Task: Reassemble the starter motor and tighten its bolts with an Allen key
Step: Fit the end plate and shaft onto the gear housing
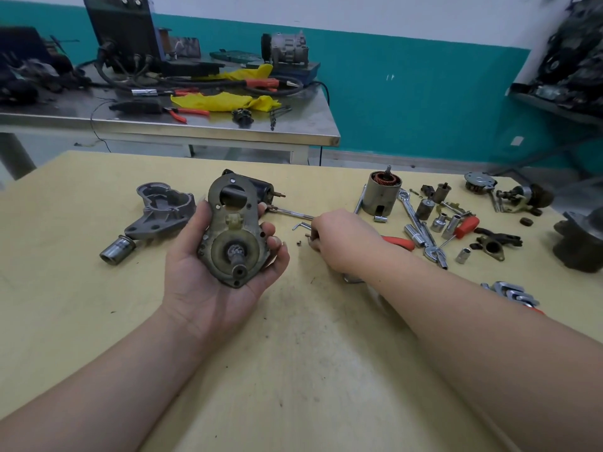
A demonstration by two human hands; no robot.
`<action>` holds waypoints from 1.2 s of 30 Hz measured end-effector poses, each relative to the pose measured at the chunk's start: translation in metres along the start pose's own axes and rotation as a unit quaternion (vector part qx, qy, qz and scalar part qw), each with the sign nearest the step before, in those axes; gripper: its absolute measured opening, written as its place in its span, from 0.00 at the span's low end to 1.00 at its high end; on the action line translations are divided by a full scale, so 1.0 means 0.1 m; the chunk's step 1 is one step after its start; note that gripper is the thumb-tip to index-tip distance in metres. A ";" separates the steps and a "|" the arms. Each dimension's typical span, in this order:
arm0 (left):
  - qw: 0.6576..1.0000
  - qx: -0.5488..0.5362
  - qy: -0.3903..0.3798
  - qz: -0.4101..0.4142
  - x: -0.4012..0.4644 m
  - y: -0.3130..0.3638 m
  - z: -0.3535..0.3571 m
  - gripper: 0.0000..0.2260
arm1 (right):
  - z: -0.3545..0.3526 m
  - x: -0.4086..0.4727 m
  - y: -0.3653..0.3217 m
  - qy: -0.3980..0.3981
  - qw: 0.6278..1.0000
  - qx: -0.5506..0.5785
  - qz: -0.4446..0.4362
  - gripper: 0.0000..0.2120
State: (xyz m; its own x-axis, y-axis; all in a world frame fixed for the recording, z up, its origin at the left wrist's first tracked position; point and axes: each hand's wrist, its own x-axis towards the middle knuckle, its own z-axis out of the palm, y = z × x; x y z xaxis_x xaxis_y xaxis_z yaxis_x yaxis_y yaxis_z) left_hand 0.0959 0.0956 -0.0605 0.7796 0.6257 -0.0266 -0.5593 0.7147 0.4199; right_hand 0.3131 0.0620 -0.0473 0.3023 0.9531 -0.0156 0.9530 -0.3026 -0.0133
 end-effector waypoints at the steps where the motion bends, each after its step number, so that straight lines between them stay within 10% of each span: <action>1: 1.000 0.007 0.003 0.000 0.00 -0.01 0.00 0.29 | -0.02 -0.02 0.00 -0.004 1.000 0.003 0.002 0.07; 5: 0.997 0.065 0.051 -0.004 0.00 -0.06 0.02 0.28 | -0.21 -0.22 0.01 0.051 0.978 0.199 0.026 0.06; 10: 0.976 0.189 0.112 -0.003 -0.05 -0.18 0.14 0.27 | -0.21 -0.85 -0.02 0.101 0.778 0.618 0.047 0.02; 14: 0.961 0.235 0.149 0.003 -0.11 -0.33 0.22 0.25 | -0.04 -1.06 -0.01 0.103 0.673 0.730 0.059 0.06; 20: 0.969 0.135 0.185 -0.093 -0.14 -0.34 0.22 0.22 | 0.13 -1.11 -0.07 0.147 0.712 0.686 0.028 0.07; 29: 0.963 0.217 0.157 -0.015 -0.05 -0.33 0.16 0.17 | 0.24 -1.03 -0.11 0.093 0.627 0.773 0.035 0.07; 36: 0.964 0.214 0.148 -0.049 -0.11 -0.34 0.21 0.24 | 0.21 -1.06 -0.15 0.107 0.645 0.756 0.005 0.10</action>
State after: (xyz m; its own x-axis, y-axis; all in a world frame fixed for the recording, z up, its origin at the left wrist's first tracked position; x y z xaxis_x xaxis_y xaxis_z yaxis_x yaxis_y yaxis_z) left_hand 0.1120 0.0576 -0.0552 0.6724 0.6688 -0.3173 -0.2700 0.6207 0.7361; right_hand 0.2666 -0.0348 -0.0666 0.4576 0.8819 0.1138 -0.1074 0.1819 -0.9774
